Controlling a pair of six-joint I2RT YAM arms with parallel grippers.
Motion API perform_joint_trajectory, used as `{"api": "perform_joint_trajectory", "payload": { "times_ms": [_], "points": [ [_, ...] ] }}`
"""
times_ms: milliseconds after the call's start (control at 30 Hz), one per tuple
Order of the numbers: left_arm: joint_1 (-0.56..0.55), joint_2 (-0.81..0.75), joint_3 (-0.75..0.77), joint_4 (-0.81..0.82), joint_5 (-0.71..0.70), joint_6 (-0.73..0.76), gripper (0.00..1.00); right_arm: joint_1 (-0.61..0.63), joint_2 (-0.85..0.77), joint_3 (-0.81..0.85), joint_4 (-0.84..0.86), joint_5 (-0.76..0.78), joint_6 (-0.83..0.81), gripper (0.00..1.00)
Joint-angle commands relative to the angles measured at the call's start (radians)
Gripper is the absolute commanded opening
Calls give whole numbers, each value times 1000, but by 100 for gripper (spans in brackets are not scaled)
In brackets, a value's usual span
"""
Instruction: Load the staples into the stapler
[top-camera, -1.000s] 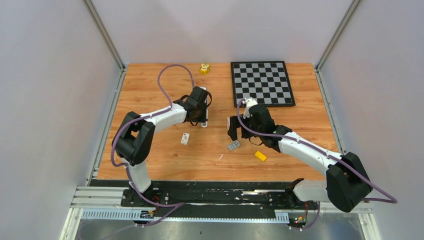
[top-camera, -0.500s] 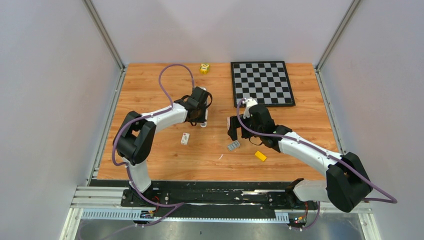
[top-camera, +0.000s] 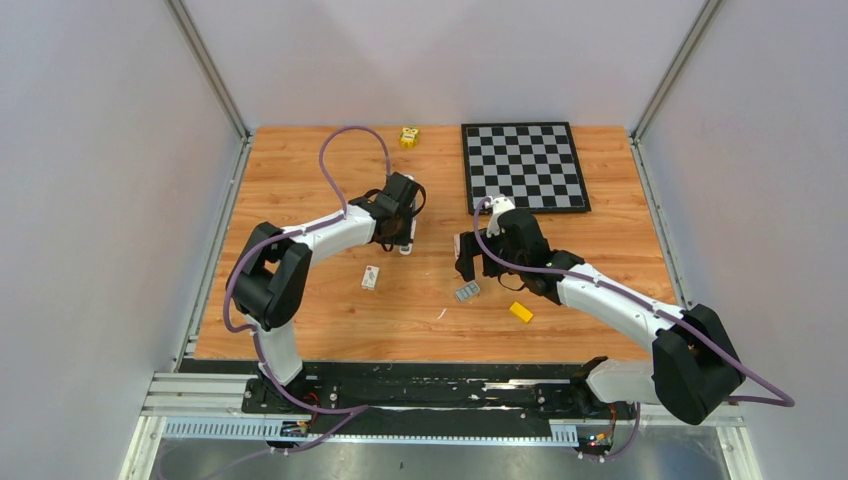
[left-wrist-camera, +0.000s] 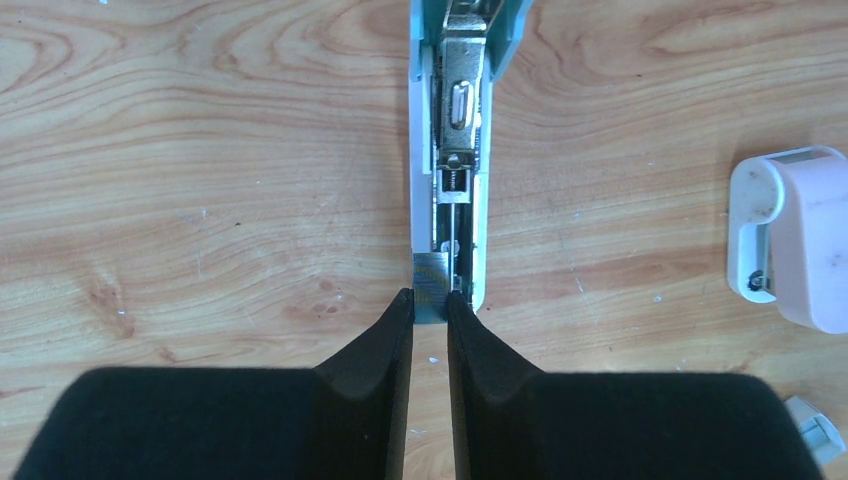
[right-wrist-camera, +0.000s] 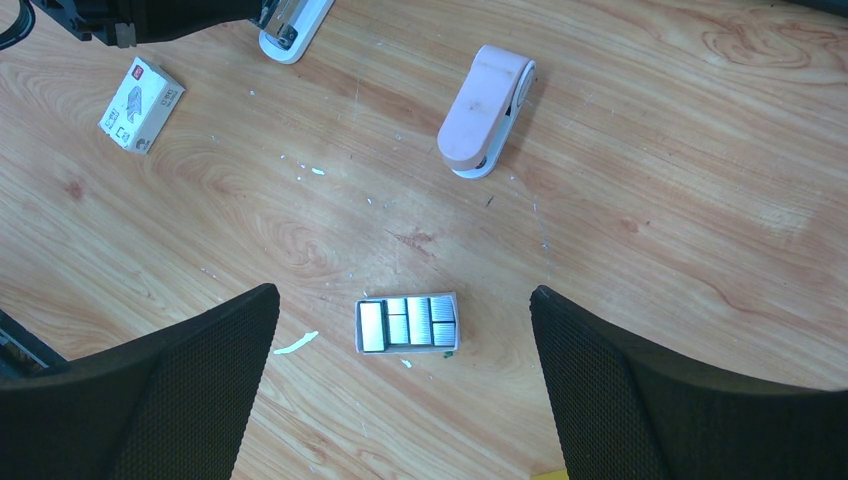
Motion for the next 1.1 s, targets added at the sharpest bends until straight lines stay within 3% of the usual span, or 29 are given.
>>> {"api": "perform_joint_trajectory", "payload": {
  "times_ms": [0,1067],
  "points": [
    [-17,-40,46,-21,28,1,17,-13,-13,-14,-13,2,-6,99],
    [-19,-9,33,11,1,2,17,-13,-20,-11,-28,5,-13,99]
  ]
}}
